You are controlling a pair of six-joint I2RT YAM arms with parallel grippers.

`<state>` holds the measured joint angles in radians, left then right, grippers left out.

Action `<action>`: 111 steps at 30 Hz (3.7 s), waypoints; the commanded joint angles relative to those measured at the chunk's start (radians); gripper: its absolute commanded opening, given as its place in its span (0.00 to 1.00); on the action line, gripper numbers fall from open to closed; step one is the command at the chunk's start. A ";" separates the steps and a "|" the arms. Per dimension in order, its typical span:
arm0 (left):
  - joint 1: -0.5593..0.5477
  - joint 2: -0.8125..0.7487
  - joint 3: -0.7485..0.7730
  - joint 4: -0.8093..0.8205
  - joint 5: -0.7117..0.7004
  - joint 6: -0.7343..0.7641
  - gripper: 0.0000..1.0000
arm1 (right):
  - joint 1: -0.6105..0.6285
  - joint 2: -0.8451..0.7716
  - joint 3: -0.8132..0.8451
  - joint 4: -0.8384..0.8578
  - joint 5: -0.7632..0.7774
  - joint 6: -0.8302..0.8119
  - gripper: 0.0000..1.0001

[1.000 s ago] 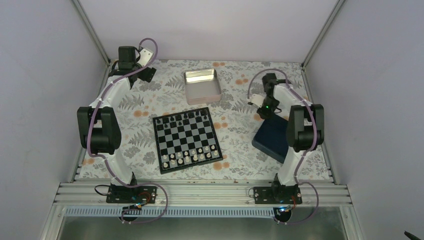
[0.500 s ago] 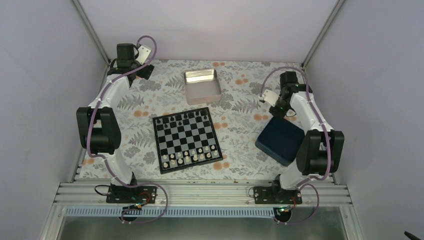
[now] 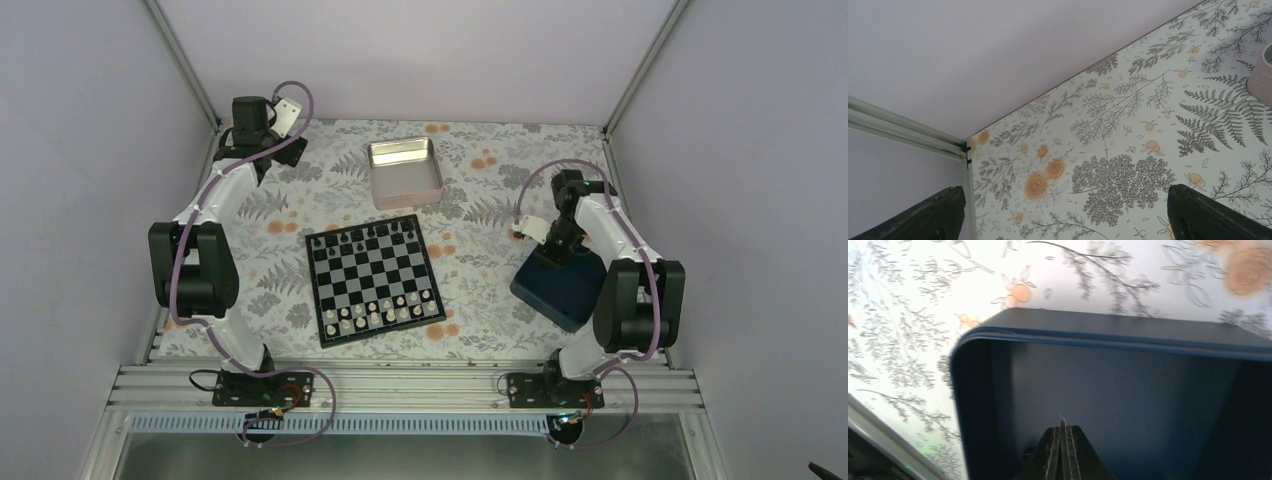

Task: Set up the chess pieces on the board
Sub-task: Adjust the storage box at the center of the board, then pick up the chess piece from the storage box.

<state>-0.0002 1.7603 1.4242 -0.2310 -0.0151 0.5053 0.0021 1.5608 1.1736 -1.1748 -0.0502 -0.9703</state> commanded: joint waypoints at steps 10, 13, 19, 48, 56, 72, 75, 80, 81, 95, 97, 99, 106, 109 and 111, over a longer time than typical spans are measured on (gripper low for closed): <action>0.010 -0.087 -0.067 0.046 -0.011 -0.012 1.00 | 0.124 0.122 -0.039 0.024 -0.131 0.030 0.04; 0.015 -0.097 -0.080 0.049 -0.017 -0.007 1.00 | 0.126 0.151 -0.027 0.039 -0.146 0.025 0.04; 0.022 -0.088 -0.083 0.051 -0.019 -0.009 1.00 | 0.136 0.187 0.011 0.080 -0.176 0.028 0.04; 0.023 -0.040 0.021 -0.044 -0.064 0.033 1.00 | 0.083 0.427 0.290 0.450 -0.169 0.191 0.04; 0.022 -0.032 0.038 -0.066 -0.087 0.032 1.00 | 0.030 0.388 0.220 0.491 -0.132 0.191 0.04; 0.017 0.013 0.084 -0.081 -0.086 0.026 1.00 | -0.158 0.224 0.074 0.404 -0.059 0.141 0.04; 0.013 0.016 0.085 -0.081 -0.087 0.027 1.00 | -0.179 0.194 0.025 0.365 -0.047 0.126 0.04; 0.011 0.018 0.082 -0.078 -0.082 0.025 1.00 | -0.214 0.160 -0.053 0.319 -0.036 0.109 0.04; 0.010 0.019 0.084 -0.077 -0.083 0.024 1.00 | -0.220 0.156 -0.069 0.313 -0.036 0.105 0.04; -0.001 0.030 0.102 -0.079 -0.082 0.021 1.00 | -0.233 -0.057 -0.232 0.072 -0.079 0.044 0.04; -0.005 0.035 0.110 -0.080 -0.083 0.017 1.00 | -0.227 -0.083 -0.210 0.047 -0.125 0.030 0.04; -0.011 0.040 0.115 -0.080 -0.083 0.016 1.00 | -0.215 -0.106 -0.189 0.060 -0.169 0.021 0.18; -0.018 0.012 0.086 -0.056 -0.089 0.025 1.00 | -0.187 -0.085 -0.179 0.235 -0.306 -0.044 0.42; -0.018 -0.004 0.067 -0.038 -0.090 0.026 1.00 | -0.182 -0.053 -0.189 0.332 -0.360 -0.058 0.42; -0.019 -0.010 0.064 -0.032 -0.082 0.023 1.00 | -0.170 -0.016 -0.184 0.366 -0.393 -0.064 0.41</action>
<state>-0.0177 1.7847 1.5028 -0.3008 -0.0975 0.5350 -0.1883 1.4857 0.9775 -0.9424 -0.3225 -0.9920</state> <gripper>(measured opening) 0.999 0.416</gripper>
